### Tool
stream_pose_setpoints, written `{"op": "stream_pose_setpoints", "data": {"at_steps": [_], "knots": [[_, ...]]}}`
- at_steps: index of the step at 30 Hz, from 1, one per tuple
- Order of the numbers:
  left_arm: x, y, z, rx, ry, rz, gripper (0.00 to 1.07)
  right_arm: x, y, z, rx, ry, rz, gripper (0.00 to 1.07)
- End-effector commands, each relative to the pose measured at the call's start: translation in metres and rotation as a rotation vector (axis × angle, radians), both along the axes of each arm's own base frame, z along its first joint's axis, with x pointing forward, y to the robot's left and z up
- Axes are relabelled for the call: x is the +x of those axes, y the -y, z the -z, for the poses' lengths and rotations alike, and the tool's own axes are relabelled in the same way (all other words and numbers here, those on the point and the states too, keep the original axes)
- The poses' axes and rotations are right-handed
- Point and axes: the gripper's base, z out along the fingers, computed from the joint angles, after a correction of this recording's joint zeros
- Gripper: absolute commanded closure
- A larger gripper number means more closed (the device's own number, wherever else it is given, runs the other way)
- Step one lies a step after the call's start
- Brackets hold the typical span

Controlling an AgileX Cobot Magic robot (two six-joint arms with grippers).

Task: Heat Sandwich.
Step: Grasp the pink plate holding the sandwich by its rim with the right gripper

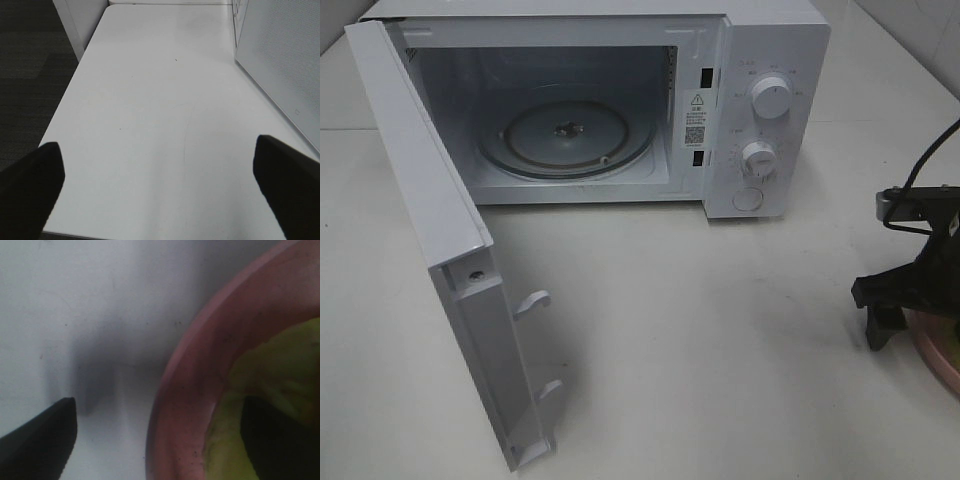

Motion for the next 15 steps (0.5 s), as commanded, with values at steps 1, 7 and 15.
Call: {"op": "stream_pose_setpoints", "data": {"at_steps": [1,7,15], "knots": [[-0.0037,0.0002,0.0001,0.005,0.037,-0.003,0.09,0.0002,0.0008,0.0033,0.008,-0.017,0.008,0.24],[-0.0037,0.0002,0.0001,0.005,0.037,-0.003,0.09,0.0000,0.0006,0.0052,0.010,-0.026,0.003,0.35],[-0.0037,0.0002,0.0001,0.005,0.037,-0.003,0.09,-0.0008,0.0009,0.0052,0.007,-0.034,0.020,0.95]]}}
